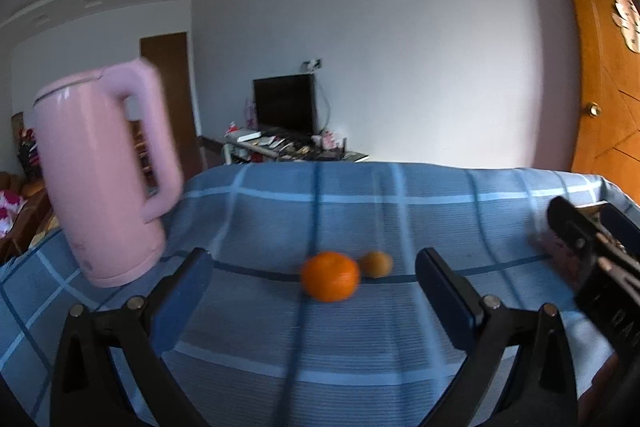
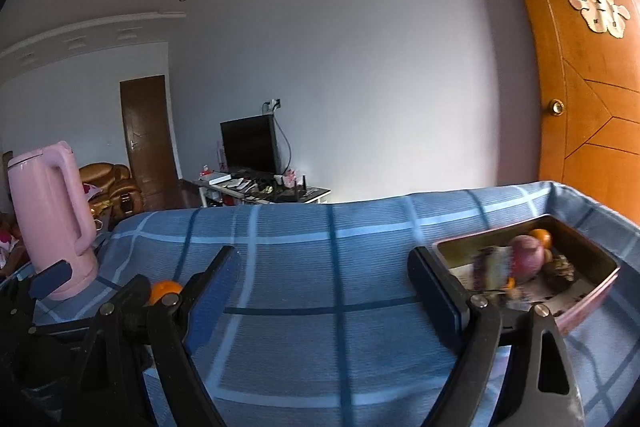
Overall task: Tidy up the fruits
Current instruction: 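Grasp the orange with the left gripper while the right gripper grasps the small yellow fruit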
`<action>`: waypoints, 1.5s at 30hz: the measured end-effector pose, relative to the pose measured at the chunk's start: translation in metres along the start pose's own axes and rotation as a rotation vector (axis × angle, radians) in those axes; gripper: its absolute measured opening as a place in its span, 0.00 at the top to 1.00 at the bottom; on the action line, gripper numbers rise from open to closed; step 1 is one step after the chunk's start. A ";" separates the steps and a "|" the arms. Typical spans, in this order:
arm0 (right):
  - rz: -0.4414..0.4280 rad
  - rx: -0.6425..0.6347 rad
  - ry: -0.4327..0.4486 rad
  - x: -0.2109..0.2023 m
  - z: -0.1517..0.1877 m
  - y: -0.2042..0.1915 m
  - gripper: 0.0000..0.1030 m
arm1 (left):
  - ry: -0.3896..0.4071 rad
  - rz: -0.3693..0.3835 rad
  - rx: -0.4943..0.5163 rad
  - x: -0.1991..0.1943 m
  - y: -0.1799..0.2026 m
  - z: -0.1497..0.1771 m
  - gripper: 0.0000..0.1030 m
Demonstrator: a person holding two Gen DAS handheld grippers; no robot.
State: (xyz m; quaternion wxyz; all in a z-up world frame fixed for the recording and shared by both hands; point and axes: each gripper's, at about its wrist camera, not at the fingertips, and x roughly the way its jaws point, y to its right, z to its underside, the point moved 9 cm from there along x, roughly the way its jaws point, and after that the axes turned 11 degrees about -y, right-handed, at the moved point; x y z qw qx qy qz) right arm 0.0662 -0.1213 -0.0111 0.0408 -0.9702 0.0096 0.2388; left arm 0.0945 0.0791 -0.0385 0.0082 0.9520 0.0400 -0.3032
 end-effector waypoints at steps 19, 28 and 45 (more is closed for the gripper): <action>-0.128 0.025 -0.222 0.075 0.007 -0.064 0.16 | -0.230 0.034 0.077 0.062 -0.025 0.008 0.00; -0.192 0.211 -0.318 0.095 0.020 -0.034 0.28 | -0.345 0.129 0.102 0.099 0.006 0.003 0.23; -0.184 0.136 -0.417 0.115 0.027 -0.054 0.39 | -0.380 0.251 -0.100 0.112 -0.018 0.002 0.52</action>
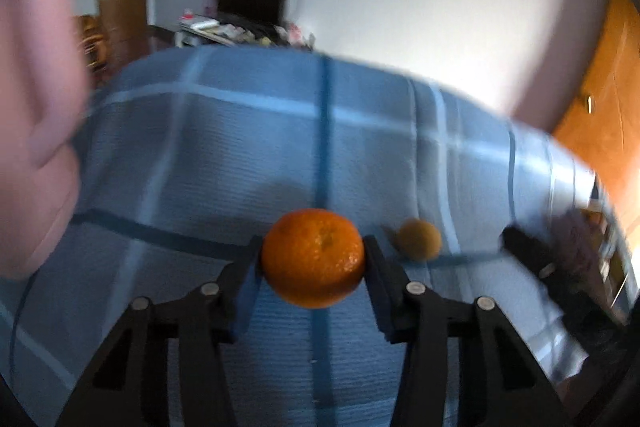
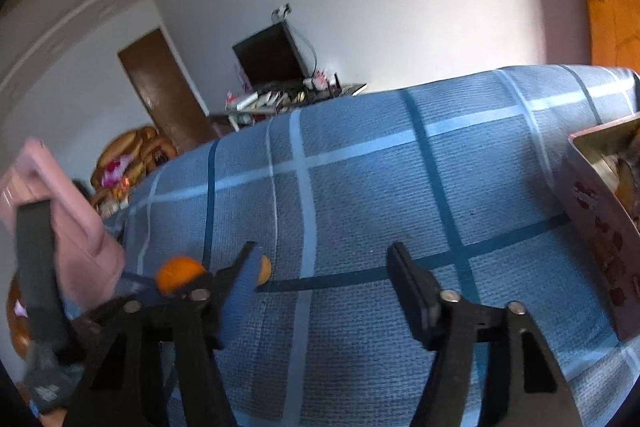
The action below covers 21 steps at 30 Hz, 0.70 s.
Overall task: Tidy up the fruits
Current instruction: 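Grasp the orange with the left gripper while the right gripper grasps the small yellow fruit, then carry the orange and yellow fruit over the tin box with both grippers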
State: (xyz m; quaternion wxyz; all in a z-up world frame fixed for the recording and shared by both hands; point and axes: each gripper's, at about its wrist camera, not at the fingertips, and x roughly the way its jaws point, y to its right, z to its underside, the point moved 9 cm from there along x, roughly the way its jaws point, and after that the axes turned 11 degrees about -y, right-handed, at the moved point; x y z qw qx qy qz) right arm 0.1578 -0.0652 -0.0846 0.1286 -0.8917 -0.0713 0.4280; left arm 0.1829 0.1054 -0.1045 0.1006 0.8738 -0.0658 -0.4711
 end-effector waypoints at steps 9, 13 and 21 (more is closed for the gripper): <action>0.021 -0.168 -0.146 0.049 0.000 -0.047 0.51 | 0.147 -0.194 -0.047 -0.031 -0.042 -0.010 0.52; 0.035 -0.186 -0.195 0.066 0.004 -0.054 0.51 | 0.152 -0.213 -0.035 -0.031 -0.038 -0.009 0.52; 0.131 -0.279 -0.218 0.075 0.010 -0.067 0.72 | 0.166 -0.228 -0.022 -0.036 -0.039 -0.008 0.52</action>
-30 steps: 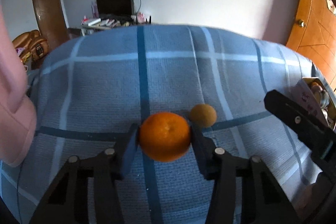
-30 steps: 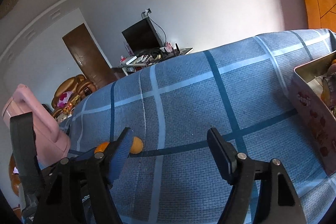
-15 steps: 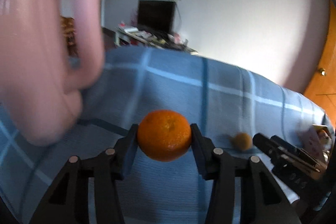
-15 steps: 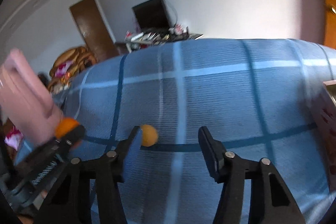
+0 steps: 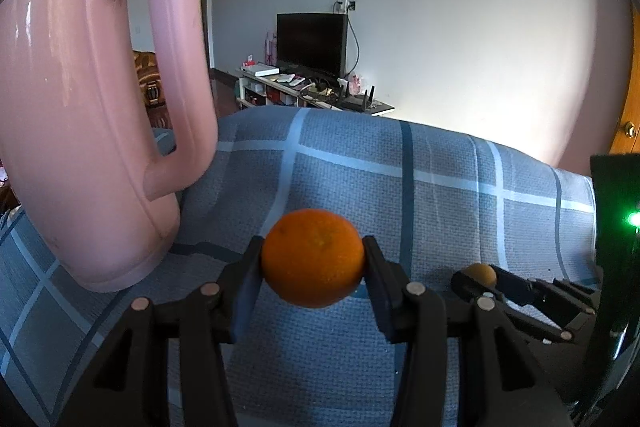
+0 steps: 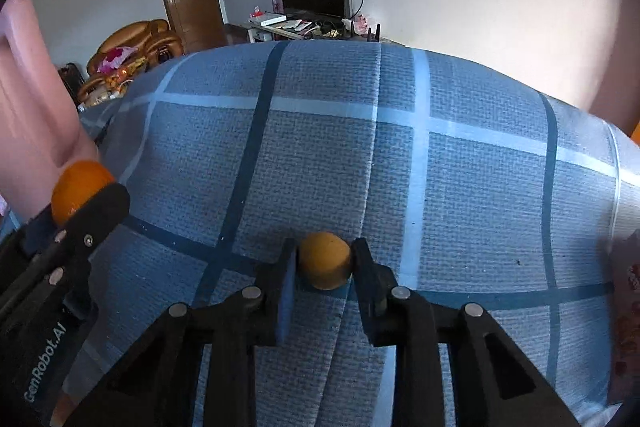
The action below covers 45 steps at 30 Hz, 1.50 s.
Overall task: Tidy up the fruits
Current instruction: 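Carry the orange and yellow fruit over the tin box with both grippers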
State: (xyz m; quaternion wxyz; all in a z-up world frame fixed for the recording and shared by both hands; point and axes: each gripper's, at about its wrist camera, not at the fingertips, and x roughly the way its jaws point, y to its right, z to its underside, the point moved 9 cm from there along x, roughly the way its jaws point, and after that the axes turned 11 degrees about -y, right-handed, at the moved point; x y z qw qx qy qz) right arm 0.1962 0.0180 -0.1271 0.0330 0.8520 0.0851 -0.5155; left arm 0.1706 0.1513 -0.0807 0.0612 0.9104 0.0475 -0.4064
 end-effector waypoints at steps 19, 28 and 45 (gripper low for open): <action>0.142 0.018 0.509 -0.139 0.048 0.016 0.72 | 0.114 -0.018 0.056 -0.039 0.013 0.011 0.52; 0.146 0.033 0.525 -0.143 0.054 0.016 0.72 | 0.148 0.005 0.033 -0.055 0.015 0.022 0.52; 0.160 0.051 0.527 -0.154 0.072 0.033 0.72 | 0.192 0.017 0.050 -0.079 0.033 0.041 0.52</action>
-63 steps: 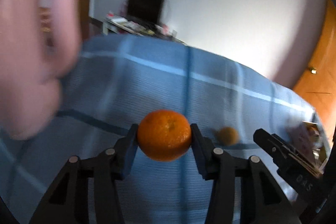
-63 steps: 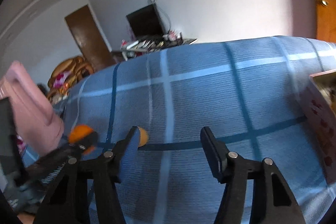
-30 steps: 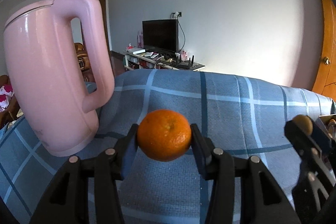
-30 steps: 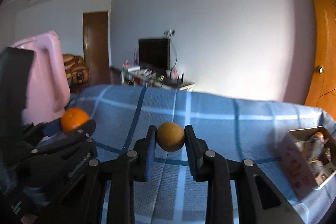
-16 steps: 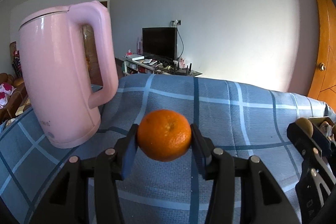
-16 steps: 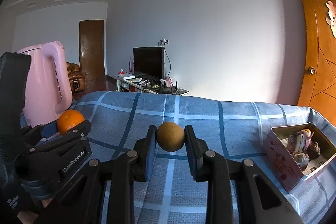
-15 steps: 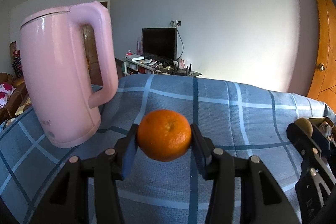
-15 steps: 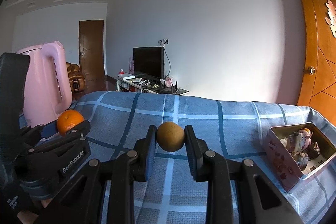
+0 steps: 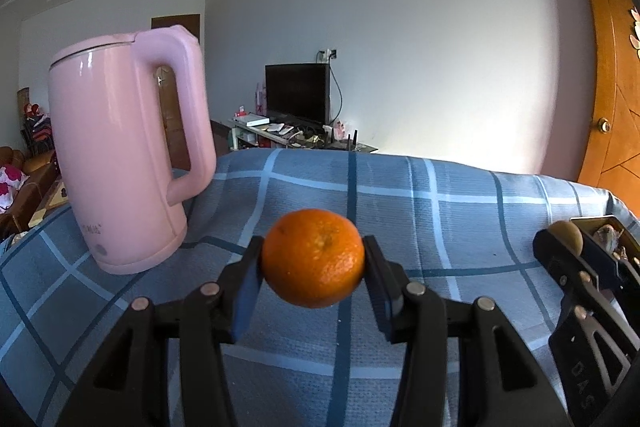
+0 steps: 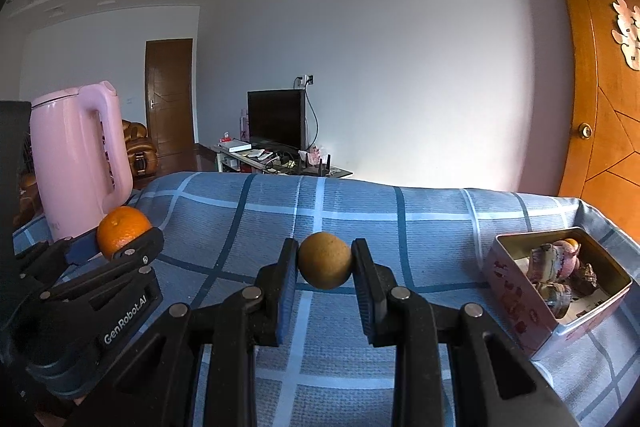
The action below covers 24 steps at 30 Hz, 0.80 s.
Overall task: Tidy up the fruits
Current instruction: 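Carry the orange and yellow fruit over the tin box with both grippers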
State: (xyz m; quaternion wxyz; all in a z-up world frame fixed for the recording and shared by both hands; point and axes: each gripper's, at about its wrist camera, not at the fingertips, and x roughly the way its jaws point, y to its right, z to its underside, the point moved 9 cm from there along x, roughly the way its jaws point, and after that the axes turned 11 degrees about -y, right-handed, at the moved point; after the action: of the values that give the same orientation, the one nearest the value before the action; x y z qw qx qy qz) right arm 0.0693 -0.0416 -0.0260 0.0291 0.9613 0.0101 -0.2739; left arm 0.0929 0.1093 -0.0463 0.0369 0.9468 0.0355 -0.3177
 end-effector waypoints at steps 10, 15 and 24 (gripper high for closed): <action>0.020 -0.007 0.006 -0.010 0.004 0.015 0.72 | 0.012 0.006 0.004 -0.012 0.015 0.007 0.52; 0.025 -0.008 0.005 -0.014 0.007 0.024 0.72 | 0.017 0.005 0.015 -0.016 0.024 0.010 0.52; 0.035 -0.002 0.005 -0.021 0.011 0.042 0.72 | 0.016 0.012 0.027 -0.023 0.044 0.016 0.52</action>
State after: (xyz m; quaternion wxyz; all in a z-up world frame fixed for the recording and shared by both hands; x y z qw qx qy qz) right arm 0.0478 -0.0844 -0.0221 0.0346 0.9620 -0.0064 -0.2708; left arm 0.0691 0.0633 -0.0425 0.0256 0.9499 0.0259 -0.3103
